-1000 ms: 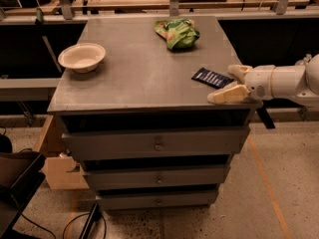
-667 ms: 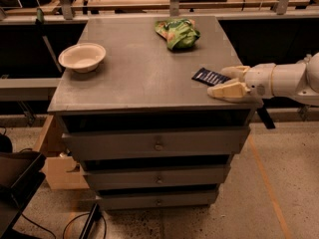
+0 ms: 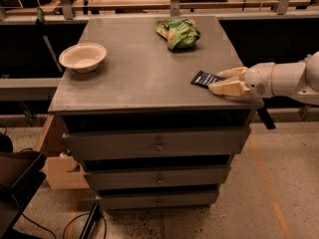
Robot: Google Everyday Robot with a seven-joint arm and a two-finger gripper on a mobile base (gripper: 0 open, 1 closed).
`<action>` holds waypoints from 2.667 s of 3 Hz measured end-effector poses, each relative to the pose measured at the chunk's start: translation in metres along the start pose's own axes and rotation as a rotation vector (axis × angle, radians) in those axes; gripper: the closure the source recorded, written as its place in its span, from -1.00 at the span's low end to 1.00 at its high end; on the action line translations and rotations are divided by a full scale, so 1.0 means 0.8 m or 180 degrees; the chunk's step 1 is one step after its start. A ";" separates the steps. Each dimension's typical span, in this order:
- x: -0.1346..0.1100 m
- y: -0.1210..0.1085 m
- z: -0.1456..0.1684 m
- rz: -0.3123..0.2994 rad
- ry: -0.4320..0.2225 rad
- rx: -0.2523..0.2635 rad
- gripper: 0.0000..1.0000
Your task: Move rxbar blueberry near paper bowl
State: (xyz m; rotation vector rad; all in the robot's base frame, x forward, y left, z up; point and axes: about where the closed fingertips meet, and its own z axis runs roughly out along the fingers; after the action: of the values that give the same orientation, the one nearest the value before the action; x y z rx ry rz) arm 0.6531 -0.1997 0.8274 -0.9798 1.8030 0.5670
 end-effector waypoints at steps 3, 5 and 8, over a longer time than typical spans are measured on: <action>-0.179 0.013 -0.001 -0.0479 0.0109 0.0042 1.00; -0.327 0.012 0.043 -0.0701 0.0210 0.0023 1.00; -0.358 0.063 0.166 -0.0822 -0.0066 -0.0564 1.00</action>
Offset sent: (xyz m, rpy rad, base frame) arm 0.0212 0.0662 0.1628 -0.1278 -0.1459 0.0687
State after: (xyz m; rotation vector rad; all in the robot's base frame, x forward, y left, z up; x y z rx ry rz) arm 0.7408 0.0325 1.0286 -1.3001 1.5953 0.5785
